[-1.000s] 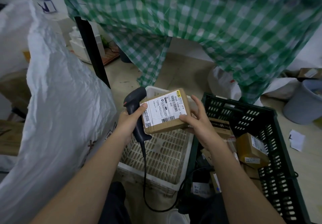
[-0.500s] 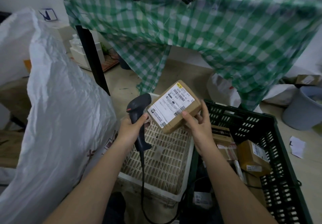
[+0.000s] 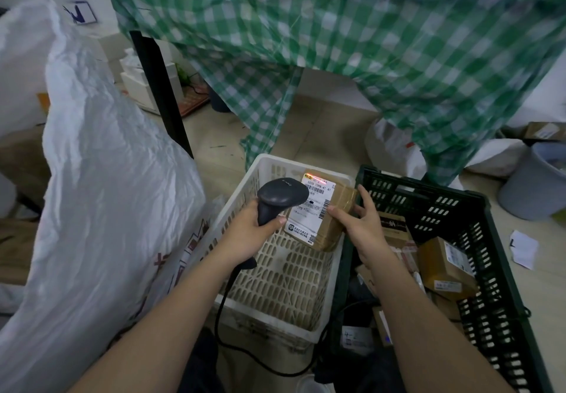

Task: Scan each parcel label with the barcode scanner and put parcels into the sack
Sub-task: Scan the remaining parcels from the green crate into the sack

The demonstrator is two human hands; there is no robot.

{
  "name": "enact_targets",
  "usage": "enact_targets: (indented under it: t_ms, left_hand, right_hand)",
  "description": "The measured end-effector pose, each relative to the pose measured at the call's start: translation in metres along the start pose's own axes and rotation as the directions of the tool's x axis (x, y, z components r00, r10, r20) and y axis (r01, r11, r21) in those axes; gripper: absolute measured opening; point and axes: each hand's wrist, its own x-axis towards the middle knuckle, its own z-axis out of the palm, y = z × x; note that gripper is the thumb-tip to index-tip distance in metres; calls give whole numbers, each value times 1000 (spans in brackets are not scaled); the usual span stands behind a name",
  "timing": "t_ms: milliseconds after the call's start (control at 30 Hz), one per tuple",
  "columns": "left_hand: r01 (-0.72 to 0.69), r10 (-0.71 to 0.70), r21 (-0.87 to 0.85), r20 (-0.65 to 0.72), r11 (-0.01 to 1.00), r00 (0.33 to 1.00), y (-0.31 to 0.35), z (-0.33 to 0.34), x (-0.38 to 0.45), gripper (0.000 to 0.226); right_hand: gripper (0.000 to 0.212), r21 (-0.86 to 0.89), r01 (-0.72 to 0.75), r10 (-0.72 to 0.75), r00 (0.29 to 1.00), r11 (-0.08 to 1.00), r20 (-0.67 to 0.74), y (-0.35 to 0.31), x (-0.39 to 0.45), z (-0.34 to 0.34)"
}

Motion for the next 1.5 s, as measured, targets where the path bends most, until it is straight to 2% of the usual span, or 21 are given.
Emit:
enact_targets:
  t_ms: [267,533,700,833,1000,1133,1233,1500]
  left_hand:
    - [70,-70,22,25,997,997,3,0,1,35]
    - [62,-64,51,43,997,997,7,2,-1,31]
    - [74,-75,33,37,997,996,4,1,0,41]
    - [77,-77,39,10,996,997,3,-1,-2,40]
    - [62,-65,-49,-66,997,996,11,-3,-18,40]
    - [24,-45,-130,-156,991,987,33,-7,-44,31]
    - [-12,-16,-115,-241,993,970,57,-21,-65,27]
    - [-200,104,-154,-481,968,871,121,-99,-131,33]
  right_hand:
    - [89,-7,35,-35,999,999,-15,-1,1,-3]
    - [89,4,34,-34,999,999,-34,-1,1,-4]
    - [89,12,35,-35,999,999,-36,-2,1,-4]
    - [89,25,36,-35,999,999,-39,-4,-1,-4]
    - [89,49,42,-40,998,998,-50,-10,-18,-2]
    - [90,76,38,-35,999,996,-36,-20,-45,1]
    - [92,85,58,-57,998,995,-10,-38,-65,8]
    - [92,112,273,-285,952,955,113,-135,-129,64]
